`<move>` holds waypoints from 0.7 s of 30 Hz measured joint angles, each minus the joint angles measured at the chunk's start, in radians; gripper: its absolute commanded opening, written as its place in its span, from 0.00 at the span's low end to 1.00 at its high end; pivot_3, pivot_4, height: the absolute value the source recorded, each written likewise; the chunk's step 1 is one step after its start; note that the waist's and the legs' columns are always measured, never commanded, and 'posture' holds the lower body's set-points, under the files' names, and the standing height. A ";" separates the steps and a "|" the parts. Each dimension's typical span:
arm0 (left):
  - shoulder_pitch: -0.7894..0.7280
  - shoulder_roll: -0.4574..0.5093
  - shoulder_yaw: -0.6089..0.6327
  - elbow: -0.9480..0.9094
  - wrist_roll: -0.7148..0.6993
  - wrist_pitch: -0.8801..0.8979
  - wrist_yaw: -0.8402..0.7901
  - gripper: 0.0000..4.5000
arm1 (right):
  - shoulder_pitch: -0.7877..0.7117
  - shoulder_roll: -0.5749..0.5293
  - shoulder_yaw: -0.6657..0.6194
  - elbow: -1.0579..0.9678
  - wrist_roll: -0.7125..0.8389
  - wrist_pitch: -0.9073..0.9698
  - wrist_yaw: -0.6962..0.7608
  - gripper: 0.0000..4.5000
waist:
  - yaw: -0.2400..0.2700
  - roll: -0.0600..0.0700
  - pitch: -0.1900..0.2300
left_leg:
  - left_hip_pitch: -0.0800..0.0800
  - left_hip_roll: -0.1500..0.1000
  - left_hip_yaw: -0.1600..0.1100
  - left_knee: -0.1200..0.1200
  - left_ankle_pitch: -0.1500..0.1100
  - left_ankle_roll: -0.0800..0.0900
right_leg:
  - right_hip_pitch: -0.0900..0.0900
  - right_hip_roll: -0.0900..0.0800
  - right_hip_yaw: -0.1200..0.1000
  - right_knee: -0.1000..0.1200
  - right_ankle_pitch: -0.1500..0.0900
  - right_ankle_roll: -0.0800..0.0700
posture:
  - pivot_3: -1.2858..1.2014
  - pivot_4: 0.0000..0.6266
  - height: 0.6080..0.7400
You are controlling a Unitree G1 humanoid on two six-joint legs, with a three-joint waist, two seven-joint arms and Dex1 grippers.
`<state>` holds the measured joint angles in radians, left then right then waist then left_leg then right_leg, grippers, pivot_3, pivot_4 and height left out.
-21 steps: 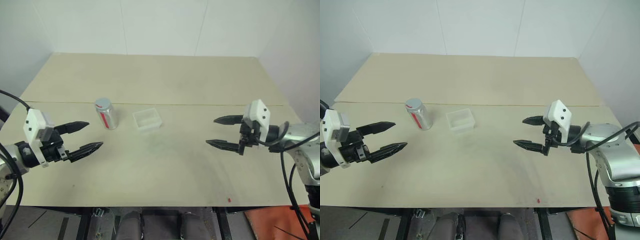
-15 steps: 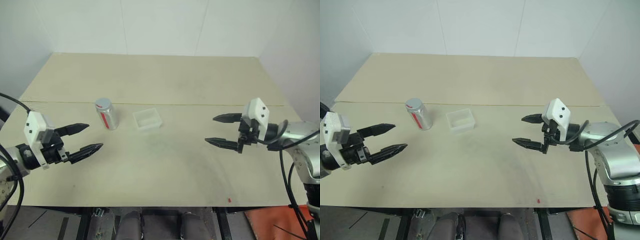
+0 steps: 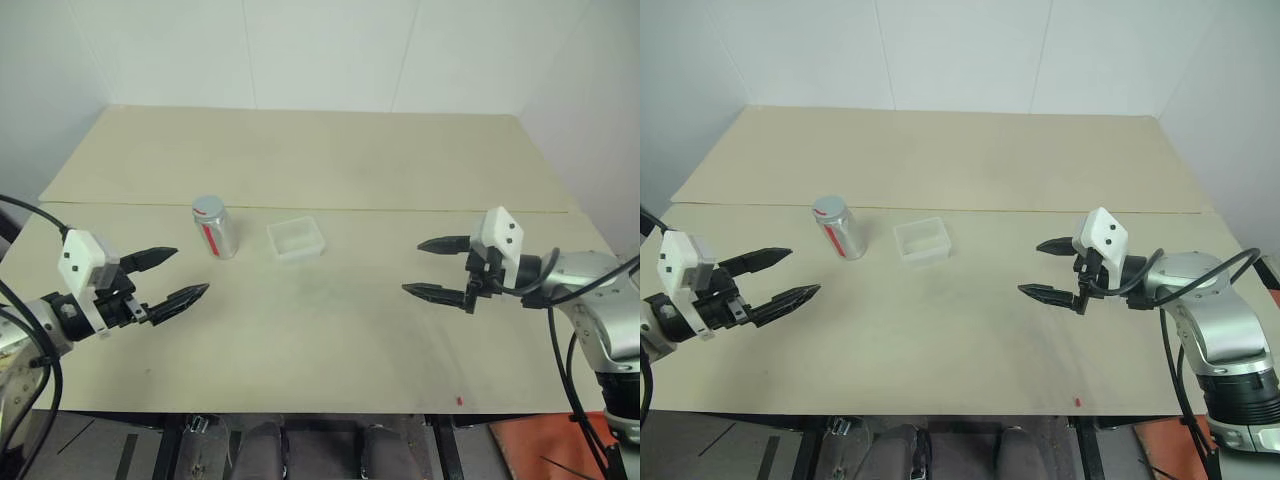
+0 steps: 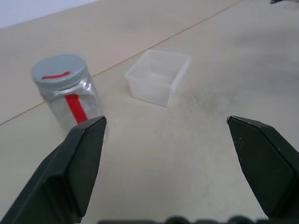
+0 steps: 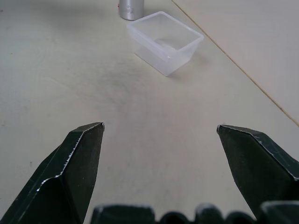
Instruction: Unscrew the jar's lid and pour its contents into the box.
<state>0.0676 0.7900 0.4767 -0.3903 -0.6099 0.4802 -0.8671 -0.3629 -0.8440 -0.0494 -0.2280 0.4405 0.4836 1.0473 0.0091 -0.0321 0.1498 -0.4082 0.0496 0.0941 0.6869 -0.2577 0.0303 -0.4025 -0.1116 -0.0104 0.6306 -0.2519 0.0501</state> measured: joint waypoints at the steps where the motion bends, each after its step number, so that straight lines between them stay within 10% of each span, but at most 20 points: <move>1: 0.011 -0.025 -0.019 -0.007 0.026 -0.018 0.025 0.99 | 0.001 -0.002 0.000 0.000 -0.006 0.000 -0.003 1.00 | 0.000 0.000 0.000 | 0.000 0.000 0.000 0.000 0.000 0.000 | 0.000 0.000 0.000 0.000 0.000 0.000 | 0.52 0.24 1.00; 10: 0.060 -0.408 -0.162 -0.027 0.305 -0.224 0.415 0.99 | 0.076 -0.032 -0.027 -0.079 -0.004 0.010 -0.027 1.00 | 0.004 -0.001 0.000 | 0.000 -0.001 -0.002 0.000 0.000 0.000 | 0.002 -0.001 -0.001 0.000 0.001 0.000 | 0.52 0.24 1.00; 21: -0.083 -0.505 -0.237 0.172 0.421 -0.333 0.560 0.99 | 0.078 -0.050 -0.050 -0.145 0.010 0.043 -0.063 1.00 | 0.003 -0.001 -0.001 | 0.001 -0.001 -0.003 0.000 0.000 0.001 | 0.003 -0.001 -0.002 -0.001 0.001 0.000 | 0.52 0.24 1.00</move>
<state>-0.0150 0.2849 0.2401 -0.2186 -0.1893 0.1474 -0.3072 -0.2851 -0.8936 -0.0997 -0.3733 0.4507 0.5271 0.9842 0.0122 -0.0331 0.1491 -0.4070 0.0488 0.0915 0.6868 -0.2579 0.0308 -0.3993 -0.1122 -0.0119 0.6293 -0.2507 0.0503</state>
